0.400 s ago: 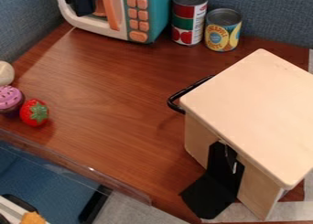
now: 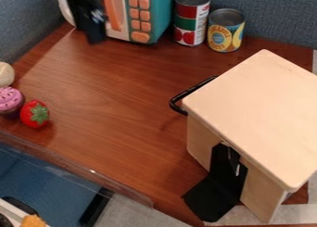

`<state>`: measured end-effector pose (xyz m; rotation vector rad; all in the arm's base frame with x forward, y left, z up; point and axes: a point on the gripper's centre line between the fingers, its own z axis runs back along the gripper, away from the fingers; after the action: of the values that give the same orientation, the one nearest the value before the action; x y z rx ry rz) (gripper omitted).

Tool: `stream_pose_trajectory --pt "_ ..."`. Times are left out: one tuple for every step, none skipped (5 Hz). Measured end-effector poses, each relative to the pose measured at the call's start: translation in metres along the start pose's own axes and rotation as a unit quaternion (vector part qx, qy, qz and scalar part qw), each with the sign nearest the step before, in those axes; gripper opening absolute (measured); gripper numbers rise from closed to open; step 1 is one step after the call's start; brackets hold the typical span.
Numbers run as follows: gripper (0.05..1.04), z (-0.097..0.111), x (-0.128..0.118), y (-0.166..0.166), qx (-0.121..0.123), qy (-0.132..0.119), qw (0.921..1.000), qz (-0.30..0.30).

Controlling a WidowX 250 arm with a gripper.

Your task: Open the drawer

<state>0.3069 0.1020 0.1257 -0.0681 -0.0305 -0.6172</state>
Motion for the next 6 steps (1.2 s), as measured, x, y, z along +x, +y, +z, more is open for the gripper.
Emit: stream_pose_trajectory --pt "0.999 -0.012 0.019 -0.019 0.005 -0.013 0.9997 -0.020" --pt "0.999 -0.028 0.033 -0.036 0.006 -0.021 0.9994 -0.027" --pt "0.999 -0.037 0.053 -0.051 0.014 -0.040 0.9987 -0.028" --pt "0.999 -0.048 0.073 -0.058 0.004 -0.069 0.9974 0.017" --pt "0.999 -0.060 0.079 -0.057 0.012 -0.077 0.9958 0.049" --pt "0.999 -0.070 0.082 -0.056 0.010 -0.078 0.9945 0.069"
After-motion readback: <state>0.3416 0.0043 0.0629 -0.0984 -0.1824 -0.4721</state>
